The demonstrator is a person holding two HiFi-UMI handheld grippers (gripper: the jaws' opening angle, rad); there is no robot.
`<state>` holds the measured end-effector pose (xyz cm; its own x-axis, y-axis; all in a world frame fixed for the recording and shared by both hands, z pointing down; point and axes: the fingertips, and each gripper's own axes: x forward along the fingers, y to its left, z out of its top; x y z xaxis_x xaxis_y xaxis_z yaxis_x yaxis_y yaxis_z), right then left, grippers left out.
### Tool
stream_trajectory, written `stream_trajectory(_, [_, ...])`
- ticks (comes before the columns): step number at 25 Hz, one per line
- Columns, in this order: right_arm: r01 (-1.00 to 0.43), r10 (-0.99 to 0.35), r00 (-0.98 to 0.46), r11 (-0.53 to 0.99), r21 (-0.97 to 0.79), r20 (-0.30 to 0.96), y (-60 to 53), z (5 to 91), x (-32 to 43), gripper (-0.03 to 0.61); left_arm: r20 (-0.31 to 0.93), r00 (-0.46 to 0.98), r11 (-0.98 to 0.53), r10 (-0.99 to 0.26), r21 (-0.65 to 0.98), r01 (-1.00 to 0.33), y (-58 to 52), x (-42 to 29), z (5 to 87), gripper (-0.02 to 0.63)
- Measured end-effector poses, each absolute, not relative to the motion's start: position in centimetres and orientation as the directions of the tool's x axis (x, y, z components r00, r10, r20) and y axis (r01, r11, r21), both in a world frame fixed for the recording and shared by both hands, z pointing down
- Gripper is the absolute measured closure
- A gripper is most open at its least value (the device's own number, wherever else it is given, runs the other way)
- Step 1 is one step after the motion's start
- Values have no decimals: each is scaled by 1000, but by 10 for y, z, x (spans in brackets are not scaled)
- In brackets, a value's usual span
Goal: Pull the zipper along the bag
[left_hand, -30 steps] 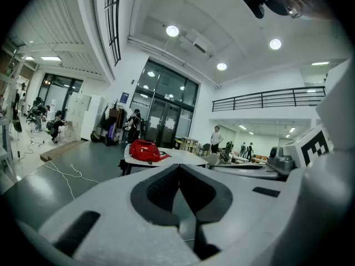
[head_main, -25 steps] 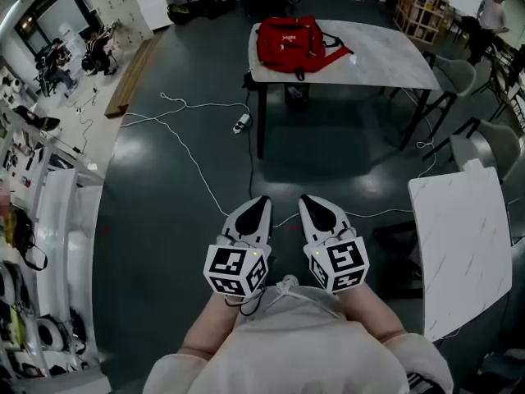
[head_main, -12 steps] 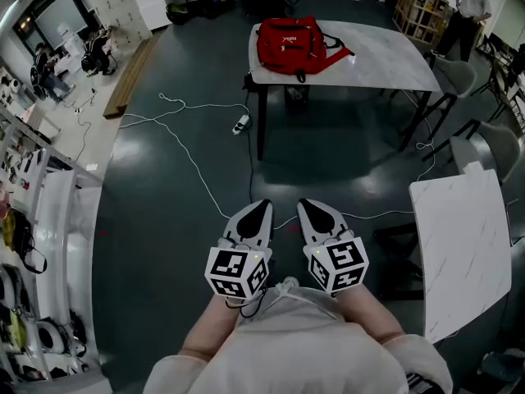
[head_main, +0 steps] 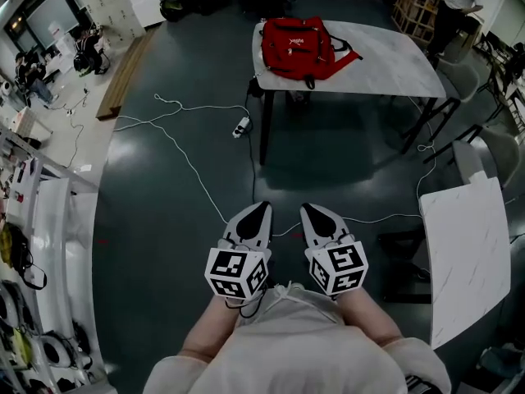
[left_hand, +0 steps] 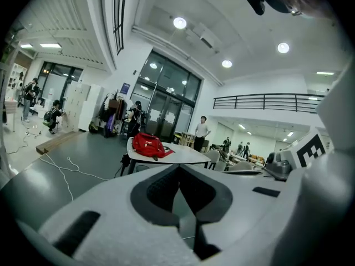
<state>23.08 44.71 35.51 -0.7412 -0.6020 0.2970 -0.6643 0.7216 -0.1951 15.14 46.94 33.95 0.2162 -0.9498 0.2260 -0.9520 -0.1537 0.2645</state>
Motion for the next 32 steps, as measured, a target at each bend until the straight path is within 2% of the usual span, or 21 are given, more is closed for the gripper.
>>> stream_trajectory(11, [-761, -694, -644, 622, -184, 322, 372, 348, 108, 551, 222, 331, -264, -917, 285, -922, 386, 19, 331, 594])
stream_trajectory(17, [-786, -708, -613, 591, -181, 351, 348, 346, 62, 551, 222, 381, -310, -897, 297, -903, 358, -27, 328, 594])
stream_trajectory(25, [-768, -675, -633, 608, -202, 378, 297, 364, 35, 551, 251, 350, -272, -902, 299, -915, 306, -57, 345, 594])
stream_trajectory(32, [-705, -609, -697, 677, -209, 378, 207, 374, 27, 551, 266, 273, -202, -924, 265, -943, 225, -61, 351, 594])
